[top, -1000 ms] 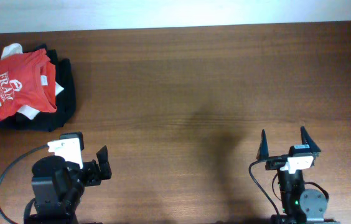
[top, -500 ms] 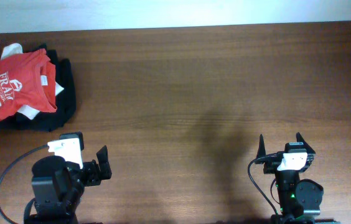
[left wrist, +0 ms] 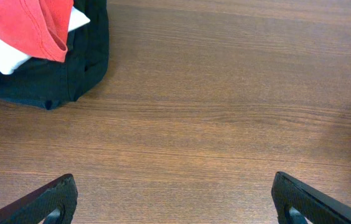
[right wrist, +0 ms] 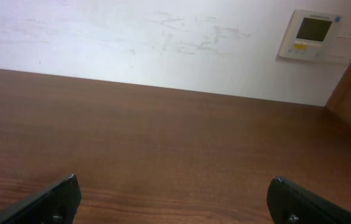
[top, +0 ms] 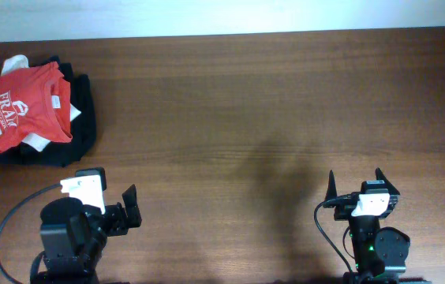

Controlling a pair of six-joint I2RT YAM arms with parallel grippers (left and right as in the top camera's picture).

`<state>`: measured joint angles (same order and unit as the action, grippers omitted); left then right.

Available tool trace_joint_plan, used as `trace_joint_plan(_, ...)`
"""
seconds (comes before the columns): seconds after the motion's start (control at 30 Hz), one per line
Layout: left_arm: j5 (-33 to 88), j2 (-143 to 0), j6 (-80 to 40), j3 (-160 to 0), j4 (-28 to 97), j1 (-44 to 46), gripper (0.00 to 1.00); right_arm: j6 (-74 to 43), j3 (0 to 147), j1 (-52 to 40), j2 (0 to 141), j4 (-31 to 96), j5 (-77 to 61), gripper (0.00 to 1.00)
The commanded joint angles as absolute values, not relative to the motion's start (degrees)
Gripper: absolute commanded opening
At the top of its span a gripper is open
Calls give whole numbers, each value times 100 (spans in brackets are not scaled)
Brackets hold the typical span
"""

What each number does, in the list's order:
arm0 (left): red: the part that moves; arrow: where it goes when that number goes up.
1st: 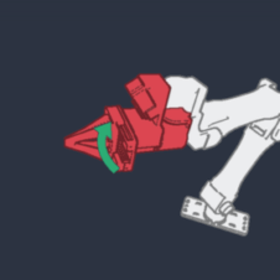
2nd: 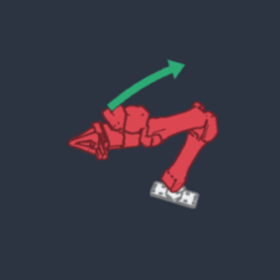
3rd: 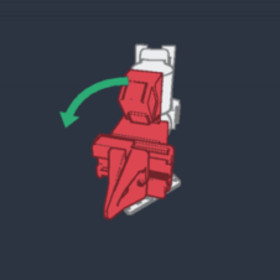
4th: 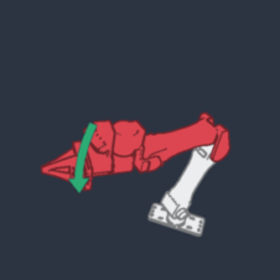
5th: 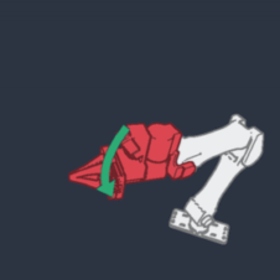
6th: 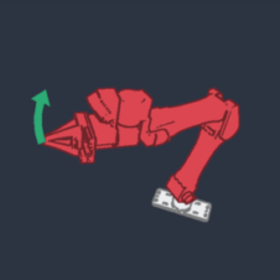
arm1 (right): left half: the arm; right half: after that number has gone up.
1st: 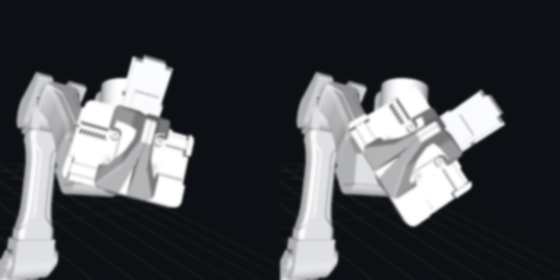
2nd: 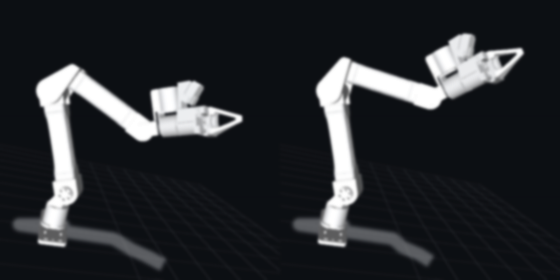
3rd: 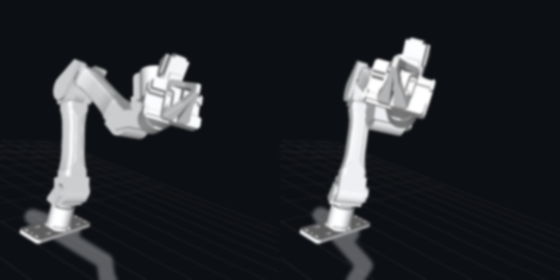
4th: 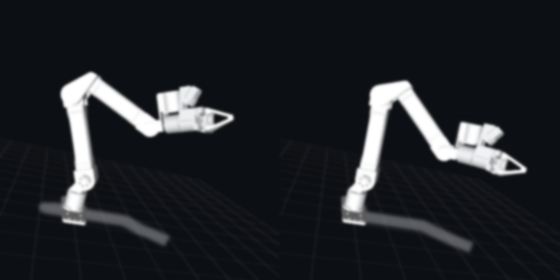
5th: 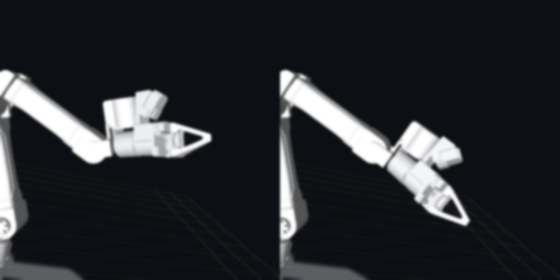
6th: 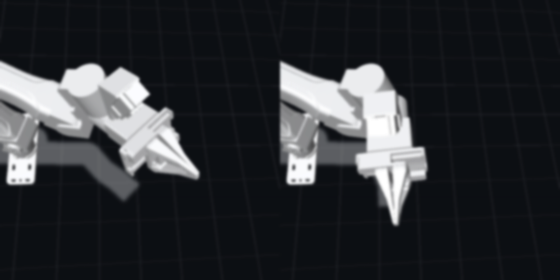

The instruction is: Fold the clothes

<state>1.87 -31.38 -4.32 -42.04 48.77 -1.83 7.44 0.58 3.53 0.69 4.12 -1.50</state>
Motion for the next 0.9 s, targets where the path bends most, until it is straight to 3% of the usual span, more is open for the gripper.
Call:
trace_joint_plan(0.0,121,-2930,-464,-4128,4904,-180,99,685,32,296,21,451,-80,99)
trace_joint_plan(0.2,21,-1868,-445,-3059,4101,-180,99,685,32,296,21,451,-80,99)
trace_joint_plan(0.43,130,-108,-445,-917,1745,-113,99,685,32,296,21,451,-80,99)
trace_joint_plan(0.57,-8,-30,-421,-126,165,49,99,685,32,296,21,451,-80,99)
trace_joint_plan(0.87,-58,-30,-16,-51,475,187,99,685,32,296,21,451,-80,99)
